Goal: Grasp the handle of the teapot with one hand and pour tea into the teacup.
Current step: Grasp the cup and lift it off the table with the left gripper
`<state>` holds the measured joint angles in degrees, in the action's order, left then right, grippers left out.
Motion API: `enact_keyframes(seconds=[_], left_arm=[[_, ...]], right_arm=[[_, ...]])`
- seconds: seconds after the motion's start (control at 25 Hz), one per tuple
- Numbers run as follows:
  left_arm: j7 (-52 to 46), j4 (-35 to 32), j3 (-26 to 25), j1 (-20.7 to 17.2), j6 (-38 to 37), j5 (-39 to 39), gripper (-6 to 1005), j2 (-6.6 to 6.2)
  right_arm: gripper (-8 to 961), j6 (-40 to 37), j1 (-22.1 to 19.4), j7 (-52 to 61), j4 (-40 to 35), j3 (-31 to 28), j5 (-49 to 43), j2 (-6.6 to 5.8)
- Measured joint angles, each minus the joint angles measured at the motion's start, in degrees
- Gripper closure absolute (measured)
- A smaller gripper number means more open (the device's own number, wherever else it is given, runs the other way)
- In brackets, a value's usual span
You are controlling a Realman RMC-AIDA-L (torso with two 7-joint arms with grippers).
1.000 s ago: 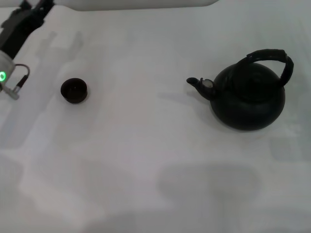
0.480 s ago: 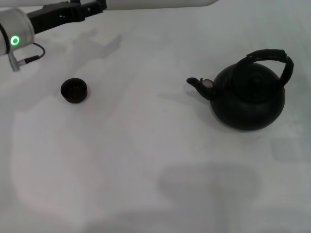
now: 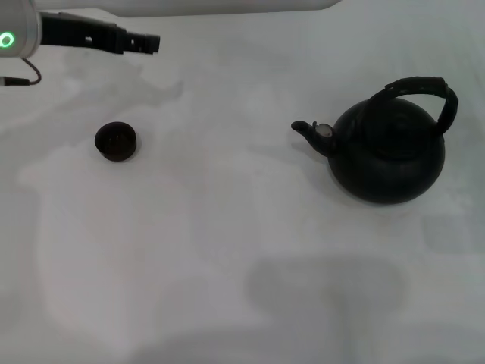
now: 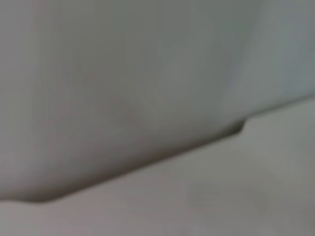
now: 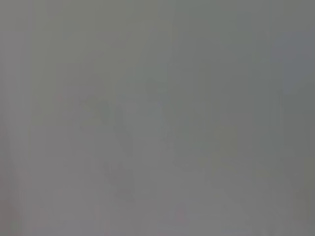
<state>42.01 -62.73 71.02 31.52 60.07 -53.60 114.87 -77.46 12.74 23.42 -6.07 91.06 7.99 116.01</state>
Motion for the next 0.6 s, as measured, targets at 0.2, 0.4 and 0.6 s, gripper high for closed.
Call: enact_keyframes(seconds=[0.2, 0.4, 0.6], left_arm=[[-4.36, -1.04, -1.76, 2.39, 5.15, 10.39, 128, 1.88], [-6.44, -1.13, -1.82, 3.44, 7.18, 16.72, 129, 3.13], [-7.18, -0.56, -1.53, 3.29, 7.37, 18.09, 130, 3.60]], right_arm=[[86, 0.10, 0.13, -0.10, -0.05, 0.00, 0.01, 0.00], [87, 0.14, 0.18, -0.27, 0.05, 0.00, 0.01, 0.00], [87, 0.22, 0.13, -0.30, 0.08, 0.00, 0.01, -0.05]])
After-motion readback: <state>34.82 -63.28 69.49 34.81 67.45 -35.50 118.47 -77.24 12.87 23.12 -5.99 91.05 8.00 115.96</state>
